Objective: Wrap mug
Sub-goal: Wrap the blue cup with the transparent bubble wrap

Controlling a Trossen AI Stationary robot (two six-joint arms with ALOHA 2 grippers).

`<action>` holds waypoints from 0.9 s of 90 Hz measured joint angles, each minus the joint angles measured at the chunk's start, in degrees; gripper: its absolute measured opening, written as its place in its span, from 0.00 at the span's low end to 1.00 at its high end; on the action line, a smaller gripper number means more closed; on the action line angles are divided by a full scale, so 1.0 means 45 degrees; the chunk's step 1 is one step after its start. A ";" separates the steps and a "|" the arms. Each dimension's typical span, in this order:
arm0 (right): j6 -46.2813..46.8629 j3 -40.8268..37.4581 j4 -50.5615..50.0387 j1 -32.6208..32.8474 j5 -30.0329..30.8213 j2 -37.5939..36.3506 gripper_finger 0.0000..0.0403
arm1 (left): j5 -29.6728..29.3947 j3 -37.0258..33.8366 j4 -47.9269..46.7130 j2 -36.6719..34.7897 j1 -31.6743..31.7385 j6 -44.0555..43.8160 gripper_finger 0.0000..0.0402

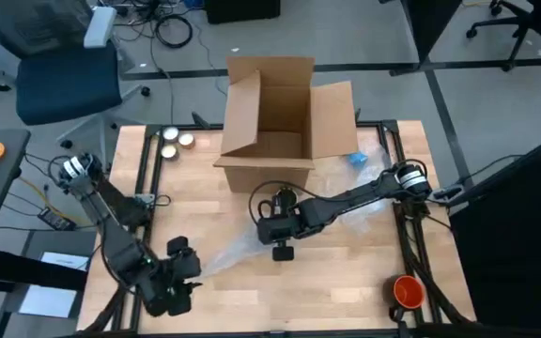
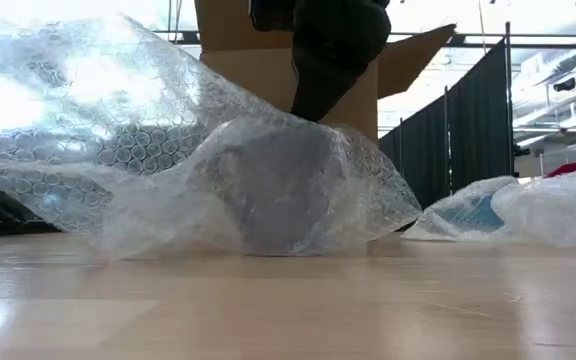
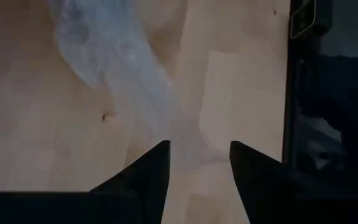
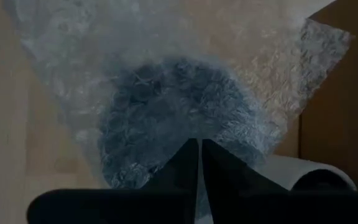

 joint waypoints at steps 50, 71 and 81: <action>0.0000 0.0000 0.0000 0.0010 0.0044 -0.0005 0.00 | -0.1040 0.0000 -0.0003 0.2143 0.0200 -0.1861 0.35; 0.0000 0.0000 0.0000 0.0010 0.0068 -0.0010 0.00 | -0.1995 0.0005 -0.0812 0.2148 0.0204 -0.1895 0.04; 0.0000 0.0000 0.0000 0.0050 0.0068 -0.0010 0.00 | -0.1957 0.0005 -0.1752 0.2148 0.0206 -0.2315 0.01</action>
